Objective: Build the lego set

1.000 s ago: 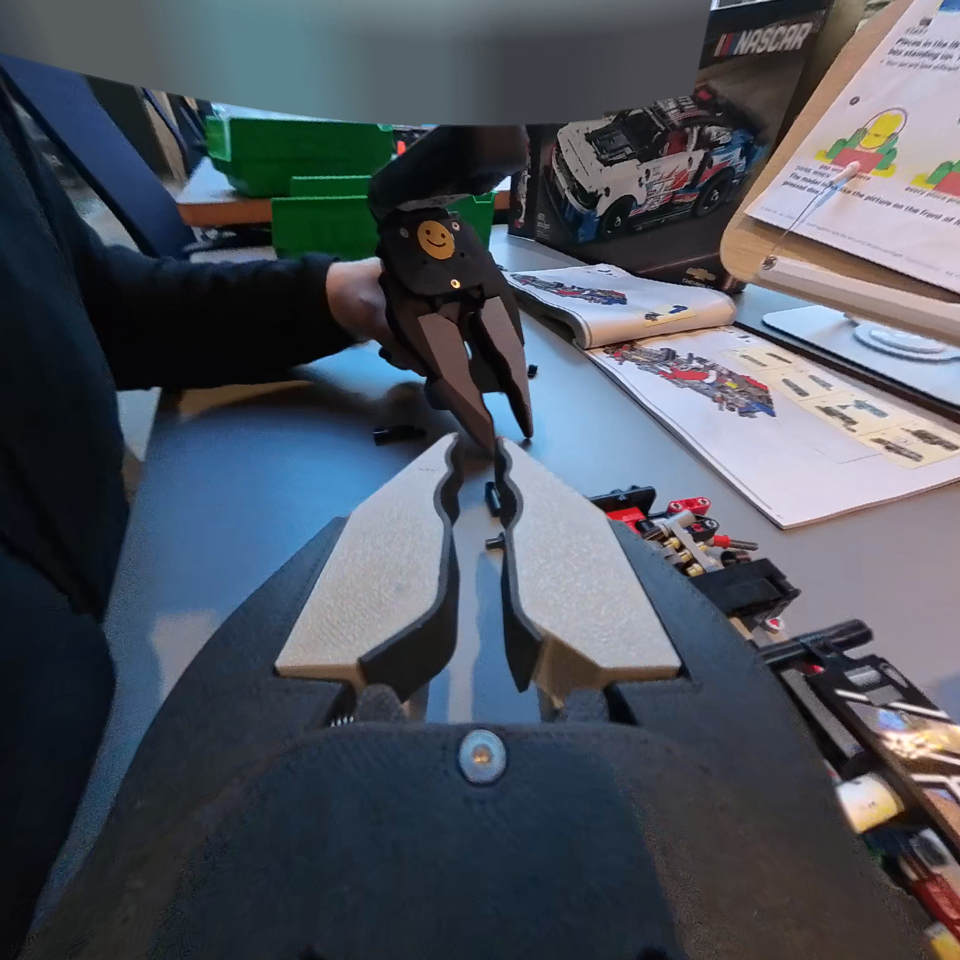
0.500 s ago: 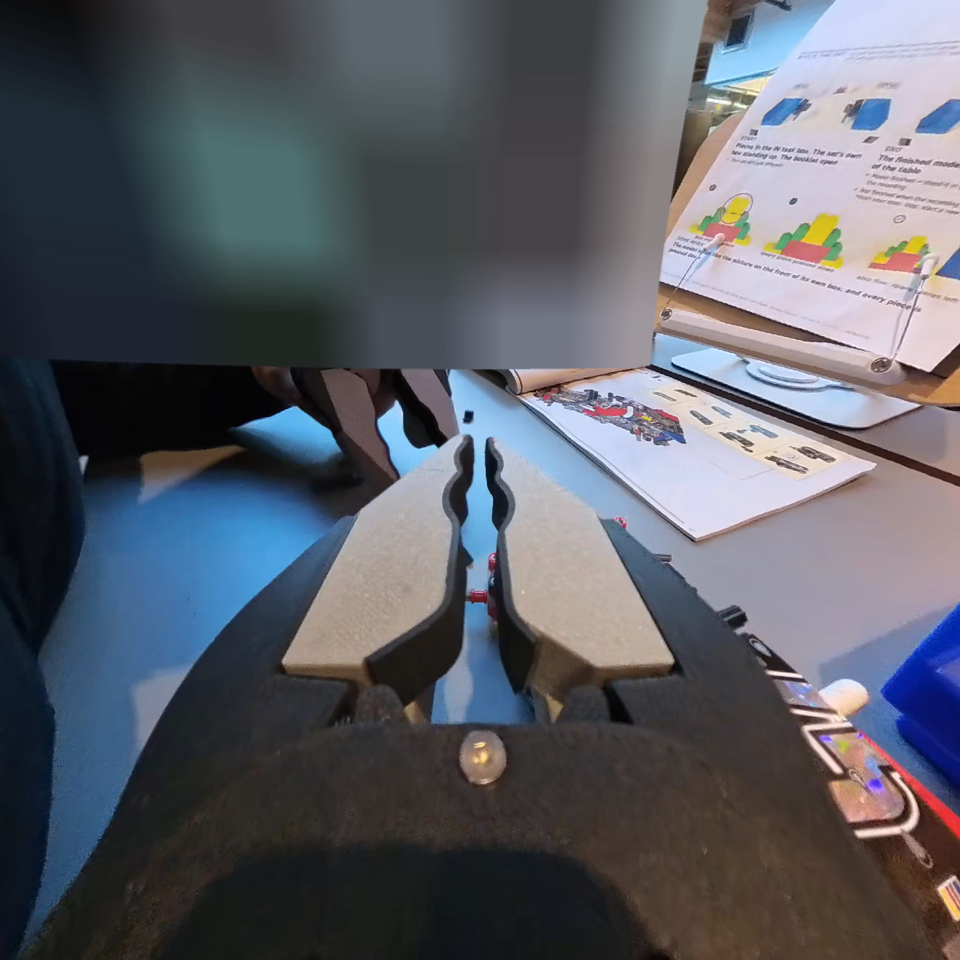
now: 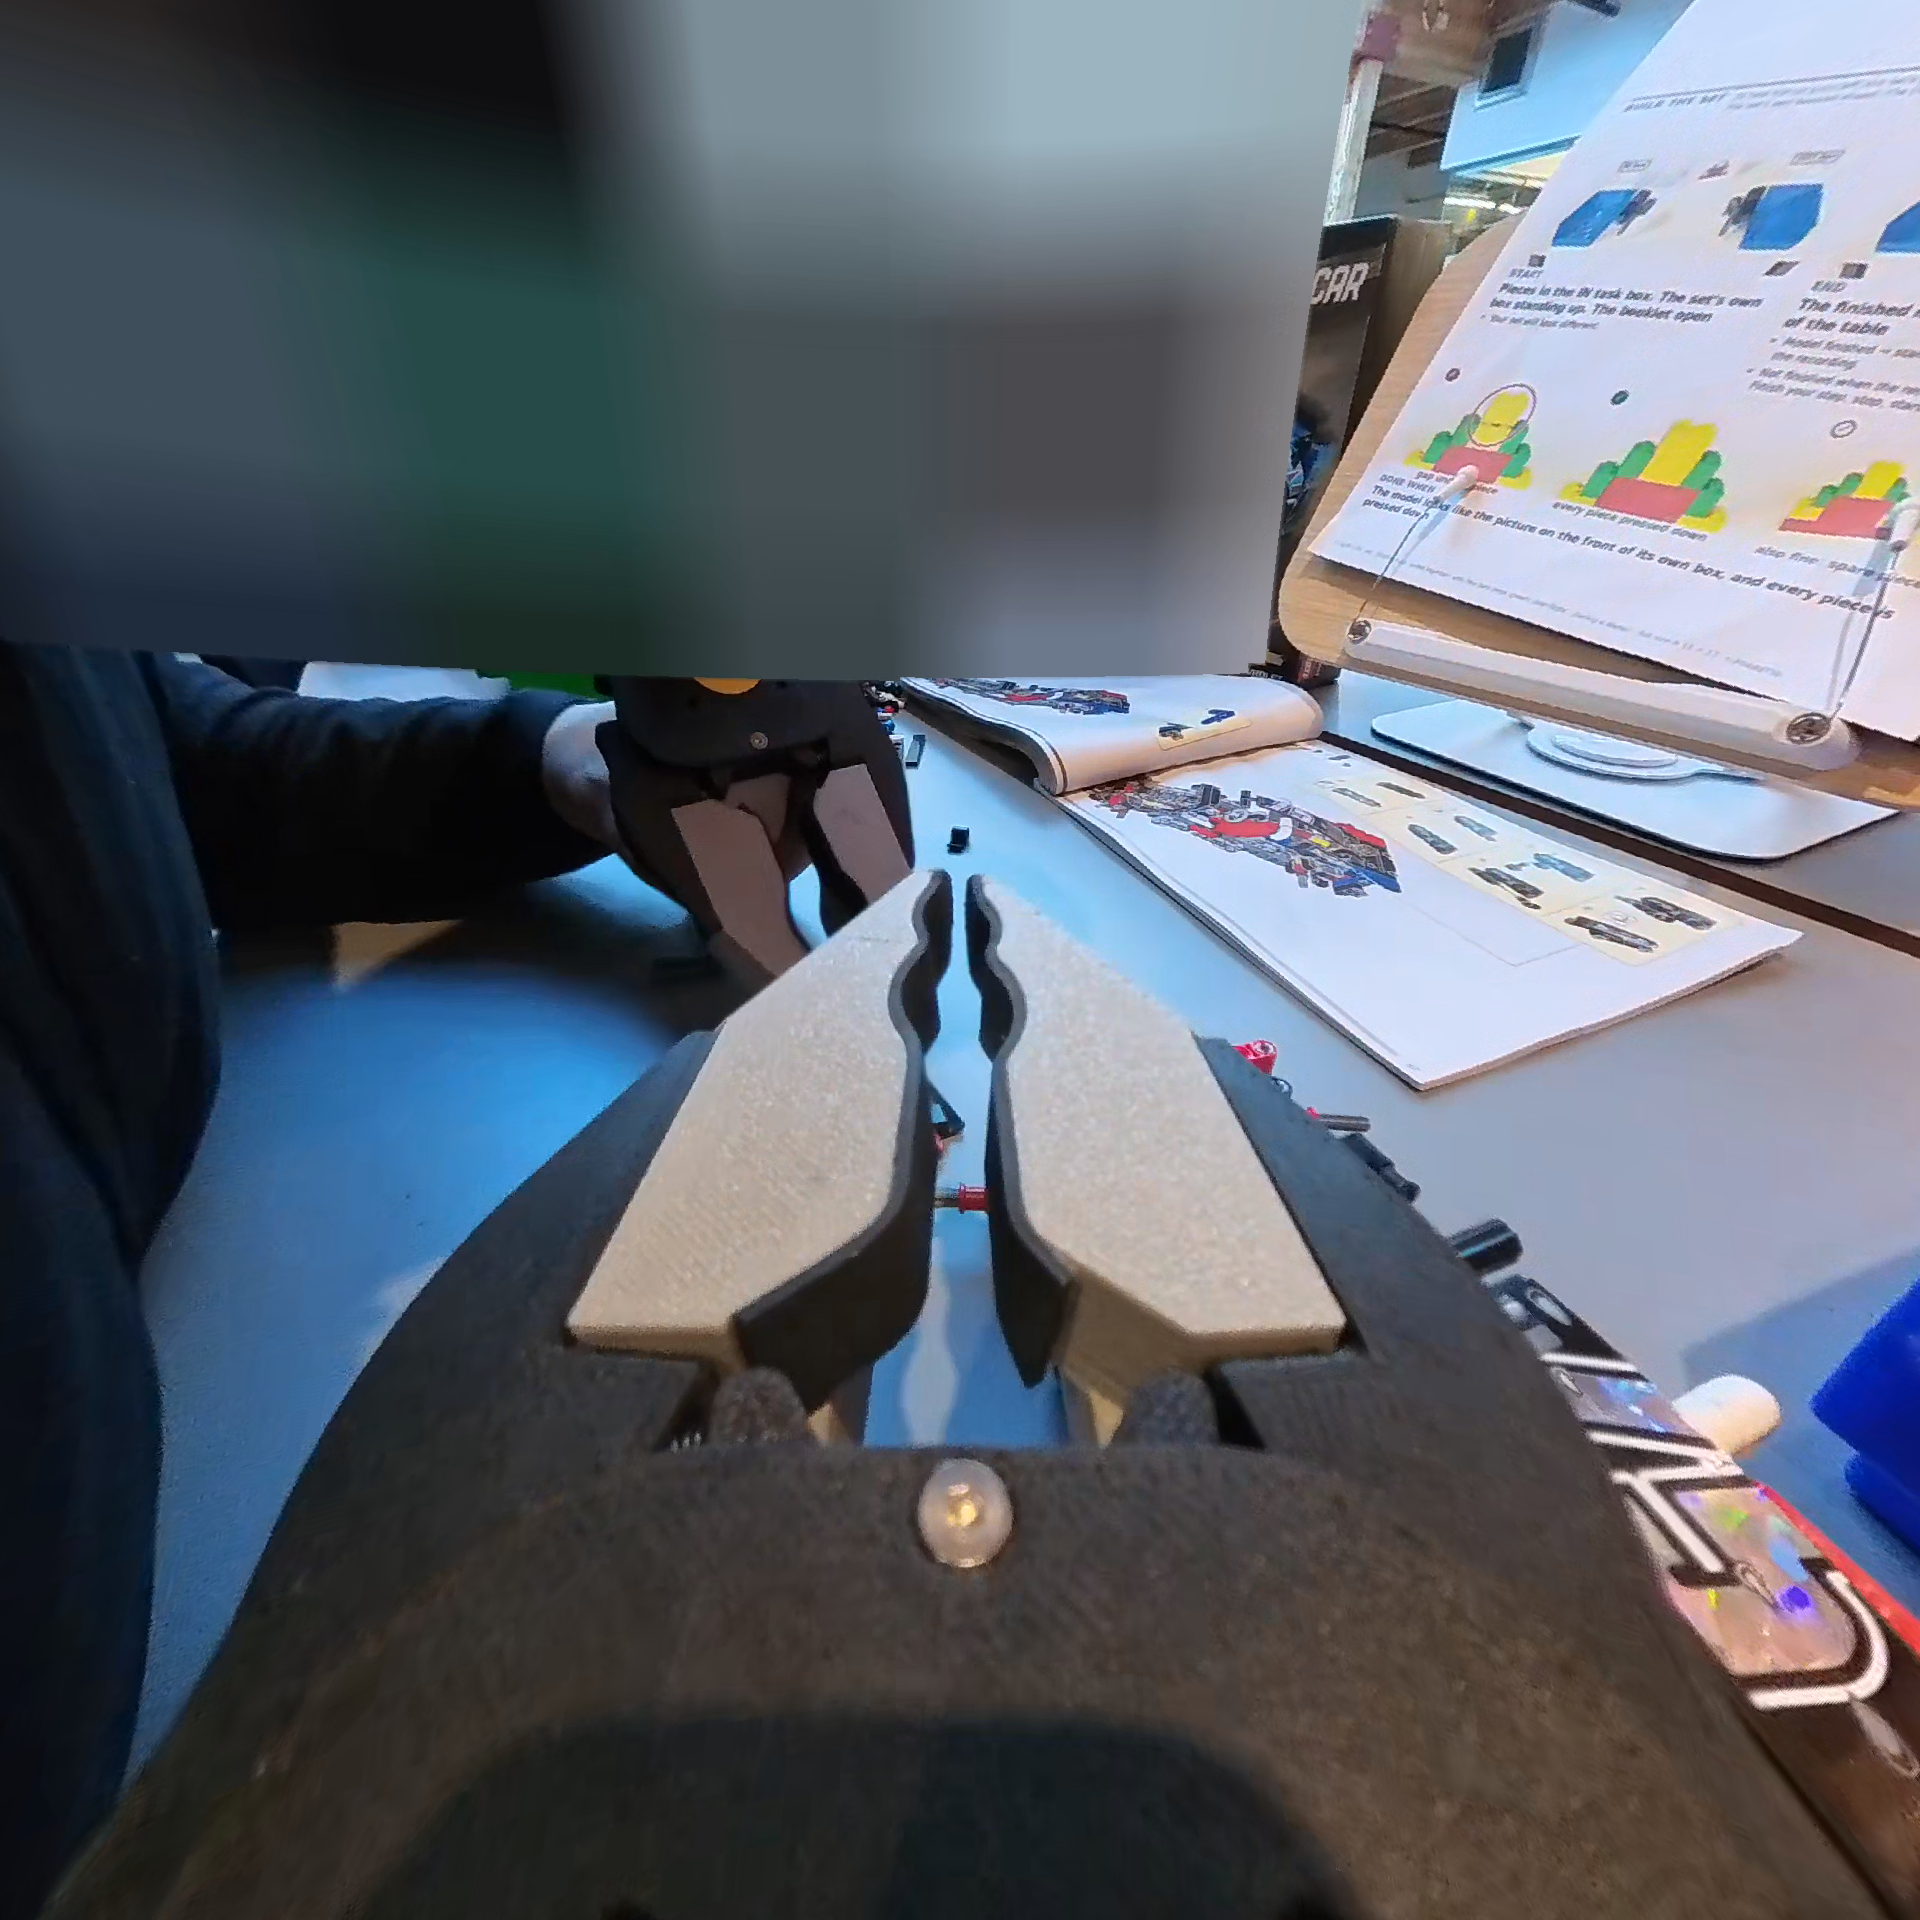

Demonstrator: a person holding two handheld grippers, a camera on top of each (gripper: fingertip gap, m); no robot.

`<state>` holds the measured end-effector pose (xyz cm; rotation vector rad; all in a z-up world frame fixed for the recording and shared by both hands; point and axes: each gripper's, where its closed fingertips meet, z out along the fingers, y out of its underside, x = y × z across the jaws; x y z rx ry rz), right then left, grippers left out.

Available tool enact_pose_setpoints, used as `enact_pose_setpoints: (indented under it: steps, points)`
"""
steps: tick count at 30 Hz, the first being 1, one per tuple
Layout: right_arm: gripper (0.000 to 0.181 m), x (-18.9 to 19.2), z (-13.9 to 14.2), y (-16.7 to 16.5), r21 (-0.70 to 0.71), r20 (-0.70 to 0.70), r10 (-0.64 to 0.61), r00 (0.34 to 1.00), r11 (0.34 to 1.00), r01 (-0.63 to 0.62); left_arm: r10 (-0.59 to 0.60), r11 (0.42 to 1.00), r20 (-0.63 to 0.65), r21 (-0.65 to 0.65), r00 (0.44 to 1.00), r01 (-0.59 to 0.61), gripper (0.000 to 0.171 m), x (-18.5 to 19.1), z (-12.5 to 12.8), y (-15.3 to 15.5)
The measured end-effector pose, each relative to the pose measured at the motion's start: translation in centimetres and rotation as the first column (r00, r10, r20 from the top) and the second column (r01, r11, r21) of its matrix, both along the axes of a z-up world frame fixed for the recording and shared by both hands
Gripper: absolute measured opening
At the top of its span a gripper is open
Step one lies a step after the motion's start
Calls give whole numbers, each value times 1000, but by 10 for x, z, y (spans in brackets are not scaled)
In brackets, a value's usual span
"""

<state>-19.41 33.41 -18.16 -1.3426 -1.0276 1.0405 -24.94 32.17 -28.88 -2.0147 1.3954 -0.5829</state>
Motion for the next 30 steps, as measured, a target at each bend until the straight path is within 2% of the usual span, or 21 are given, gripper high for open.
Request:
enact_pose_setpoints:
  steps: [2,4,10,18,30]
  points:
    - [0,-1,-1,0,-5,5,5,1000,1000,-5,-17,1000,-7,1,1000,17,4,-4,0,0]
    - [0,-2,-1,1,-5,4,5,1000,1000,-5,-23,1000,-6,-2,1000,23,4,-10,0,2]
    - [0,-5,-2,2,-9,9,10,1000,1000,-10,59,998,-33,23,998,-58,8,-37,0,16]
    - [0,-5,0,0,-4,3,23,1000,1000,-23,119,993,-8,22,993,-119,14,-46,0,25]
    - [0,-9,-2,-7,-31,3,79,997,996,-79,126,992,9,17,992,-126,15,-46,1,25]
